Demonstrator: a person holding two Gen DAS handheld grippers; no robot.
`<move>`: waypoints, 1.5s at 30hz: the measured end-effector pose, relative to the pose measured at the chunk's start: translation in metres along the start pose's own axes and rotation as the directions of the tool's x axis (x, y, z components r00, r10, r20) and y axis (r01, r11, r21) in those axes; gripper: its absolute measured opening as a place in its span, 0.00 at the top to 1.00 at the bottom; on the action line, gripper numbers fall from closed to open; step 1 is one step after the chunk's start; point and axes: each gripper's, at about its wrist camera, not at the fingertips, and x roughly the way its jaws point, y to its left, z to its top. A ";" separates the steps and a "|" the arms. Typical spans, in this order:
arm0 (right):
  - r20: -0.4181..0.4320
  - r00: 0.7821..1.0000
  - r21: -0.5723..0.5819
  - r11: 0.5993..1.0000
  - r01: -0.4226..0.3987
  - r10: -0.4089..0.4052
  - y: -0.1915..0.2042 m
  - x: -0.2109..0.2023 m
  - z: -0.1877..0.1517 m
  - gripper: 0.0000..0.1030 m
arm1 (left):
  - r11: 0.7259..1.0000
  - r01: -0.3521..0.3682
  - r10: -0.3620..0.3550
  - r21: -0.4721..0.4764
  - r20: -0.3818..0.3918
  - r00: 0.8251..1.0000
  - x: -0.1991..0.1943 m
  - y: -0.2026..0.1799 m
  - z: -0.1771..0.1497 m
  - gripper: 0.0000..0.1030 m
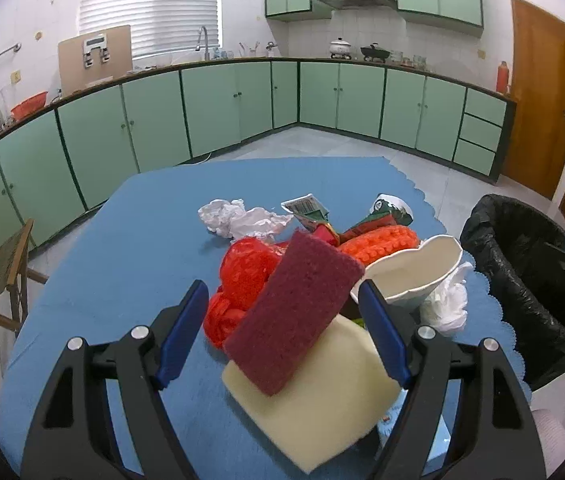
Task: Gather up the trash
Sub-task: 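Move both tools back over the table trash, then grasp the maroon scouring pad with the left tool while the right tool grasps the yellow sponge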
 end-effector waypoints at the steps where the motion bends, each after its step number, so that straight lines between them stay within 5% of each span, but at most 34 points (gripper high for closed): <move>1: -0.001 1.000 0.001 1.000 0.000 0.000 0.000 0.001 0.001 0.07 | 1.000 0.003 -0.003 0.005 -0.001 1.000 0.002 0.000 0.000 0.27; 4: -0.004 1.000 0.006 1.000 0.003 -0.003 -0.003 0.004 0.002 0.07 | 1.000 0.013 -0.013 0.007 -0.025 1.000 0.013 0.000 0.000 0.30; 7: -0.009 1.000 0.011 1.000 0.005 -0.005 -0.005 0.007 0.002 0.07 | 1.000 0.029 -0.029 -0.005 -0.052 0.998 0.021 0.002 -0.001 0.48; 11: -0.016 1.000 0.006 1.000 0.002 -0.002 -0.004 0.008 0.001 0.07 | 1.000 0.023 -0.024 -0.020 -0.044 0.999 0.018 0.001 0.000 0.59; 26: 0.004 0.997 -0.010 0.997 -0.076 0.076 0.031 0.007 0.008 0.08 | 0.995 -0.028 0.032 -0.094 0.037 0.999 -0.027 0.036 0.015 0.62; 45: -0.093 0.976 -0.092 0.974 -0.206 0.198 0.108 0.021 -0.025 0.28 | 0.992 -0.079 0.073 -0.101 -0.068 0.995 -0.045 0.095 -0.028 0.62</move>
